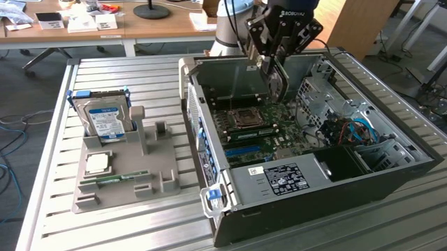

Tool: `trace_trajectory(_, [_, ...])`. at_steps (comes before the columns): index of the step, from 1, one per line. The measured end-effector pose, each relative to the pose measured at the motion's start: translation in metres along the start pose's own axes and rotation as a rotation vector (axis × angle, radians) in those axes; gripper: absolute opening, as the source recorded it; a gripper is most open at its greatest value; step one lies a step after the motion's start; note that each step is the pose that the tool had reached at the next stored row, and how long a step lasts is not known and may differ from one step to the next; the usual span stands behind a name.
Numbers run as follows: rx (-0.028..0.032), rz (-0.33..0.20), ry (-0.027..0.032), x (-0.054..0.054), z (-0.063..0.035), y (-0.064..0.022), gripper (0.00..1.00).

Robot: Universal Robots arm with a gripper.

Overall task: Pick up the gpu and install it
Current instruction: 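Pick up the gpu and move the gpu toward the slot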

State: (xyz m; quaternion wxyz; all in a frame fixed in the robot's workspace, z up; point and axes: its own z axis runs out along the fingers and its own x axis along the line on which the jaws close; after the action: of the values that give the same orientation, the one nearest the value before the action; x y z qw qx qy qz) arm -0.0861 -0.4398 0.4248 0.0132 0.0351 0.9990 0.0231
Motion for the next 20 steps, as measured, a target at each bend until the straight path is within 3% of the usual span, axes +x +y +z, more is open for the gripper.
trace_trajectory(20, [0.0,0.0,0.0,-0.043,0.0012,0.003,0.27])
